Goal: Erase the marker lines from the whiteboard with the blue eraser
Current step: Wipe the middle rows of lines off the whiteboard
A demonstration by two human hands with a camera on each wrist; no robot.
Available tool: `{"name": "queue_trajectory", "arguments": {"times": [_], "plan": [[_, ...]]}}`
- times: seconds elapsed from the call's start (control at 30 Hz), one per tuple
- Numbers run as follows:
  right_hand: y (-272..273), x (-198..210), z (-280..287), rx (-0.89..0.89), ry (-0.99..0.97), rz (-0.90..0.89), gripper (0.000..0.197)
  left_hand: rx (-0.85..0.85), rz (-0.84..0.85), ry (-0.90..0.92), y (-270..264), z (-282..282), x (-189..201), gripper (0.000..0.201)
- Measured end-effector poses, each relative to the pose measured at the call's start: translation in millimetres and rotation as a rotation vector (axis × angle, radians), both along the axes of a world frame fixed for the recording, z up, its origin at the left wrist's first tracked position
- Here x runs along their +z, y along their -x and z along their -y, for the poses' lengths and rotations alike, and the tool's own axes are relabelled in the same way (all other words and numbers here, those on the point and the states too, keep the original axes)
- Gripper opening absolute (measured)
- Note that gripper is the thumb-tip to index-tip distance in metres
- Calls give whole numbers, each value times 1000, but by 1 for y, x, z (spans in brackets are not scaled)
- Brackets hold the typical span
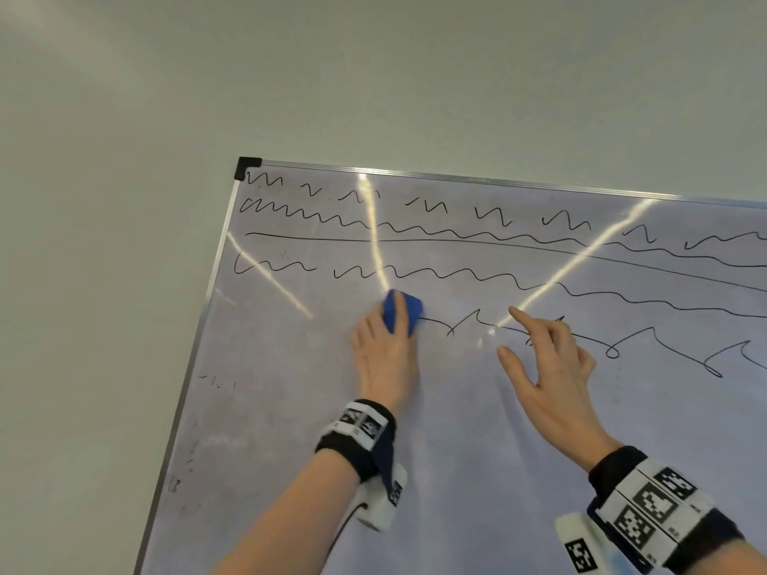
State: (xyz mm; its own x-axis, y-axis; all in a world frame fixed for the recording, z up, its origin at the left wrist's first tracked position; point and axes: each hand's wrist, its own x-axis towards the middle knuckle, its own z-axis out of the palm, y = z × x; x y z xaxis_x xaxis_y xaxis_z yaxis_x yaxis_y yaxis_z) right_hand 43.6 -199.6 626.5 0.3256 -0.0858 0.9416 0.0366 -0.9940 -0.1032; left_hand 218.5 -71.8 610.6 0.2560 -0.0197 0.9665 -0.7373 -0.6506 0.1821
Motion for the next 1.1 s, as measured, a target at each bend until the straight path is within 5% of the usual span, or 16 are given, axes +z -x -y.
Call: {"name": "queue_trajectory", "arguments": {"times": [0.2,0.33,0.47,0.6,0.73,0.93,1.1], "plan": [[8,-1,9,18,-17,-14,47,24,87,-108,6,-2,-16,76],[22,-5,23,16,-35,-45,49,80,-154,105,-20,-36,-8,70],[35,-9,35,16,-56,-75,51,158,-322,194,-4,-12,10,69],[34,-12,37,30,-62,-77,49,55,-45,-33,30,30,-4,80],[27,-13,32,43,-57,-72,50,82,96,-162,23,16,-23,89],[34,-20,41,38,-21,-94,54,142,-210,120,-17,-36,-26,73],[45,-18,53,33,-39,-71,52,156,-280,134,10,6,-8,71]]}}
